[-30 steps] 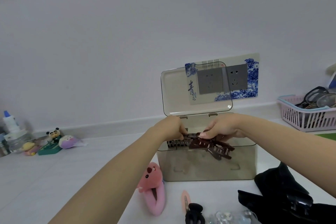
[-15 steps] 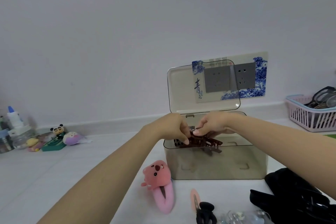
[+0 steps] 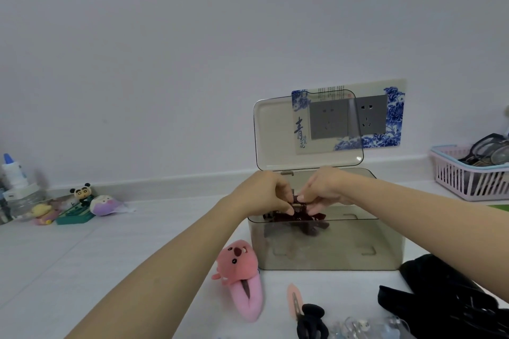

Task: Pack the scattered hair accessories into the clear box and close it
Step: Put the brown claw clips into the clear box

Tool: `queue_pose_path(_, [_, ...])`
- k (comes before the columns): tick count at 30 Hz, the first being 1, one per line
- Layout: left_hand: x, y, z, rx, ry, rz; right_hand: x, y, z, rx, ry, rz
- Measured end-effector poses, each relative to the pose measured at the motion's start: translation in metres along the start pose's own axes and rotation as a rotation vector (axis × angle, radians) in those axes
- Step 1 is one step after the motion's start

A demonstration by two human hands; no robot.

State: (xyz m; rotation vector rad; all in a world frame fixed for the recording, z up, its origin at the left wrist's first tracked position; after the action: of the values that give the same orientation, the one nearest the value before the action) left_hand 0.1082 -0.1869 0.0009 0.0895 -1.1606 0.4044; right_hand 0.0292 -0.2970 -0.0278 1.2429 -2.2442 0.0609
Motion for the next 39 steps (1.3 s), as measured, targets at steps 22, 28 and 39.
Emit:
queue_pose_path(22, [0.001, -0.001, 0.0, 0.044, -0.132, 0.027, -0.002, 0.002, 0.003, 0.047, -0.164, 0.008])
queue_pose_path(28, [0.004, -0.003, -0.003, 0.066, -0.19, 0.03, -0.008, -0.003, 0.003, 0.052, -0.166, 0.017])
queue_pose_path(39, [0.009, 0.005, 0.001, 0.079, -0.175, 0.03, 0.011, 0.015, -0.01, 0.087, 0.053, 0.07])
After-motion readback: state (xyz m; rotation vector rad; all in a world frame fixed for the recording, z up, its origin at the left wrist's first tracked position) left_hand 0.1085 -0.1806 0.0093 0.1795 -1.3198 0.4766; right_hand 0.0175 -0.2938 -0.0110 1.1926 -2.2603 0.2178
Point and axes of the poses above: each hand's wrist, its own y-axis away from the middle knuckle, its own x-axis out of the back of the hand, z = x × y, the point moved 5 cm from there along -y, towards the middle knuckle, and after that the axes turned 3 degrees about x, right-handed, at the moved point
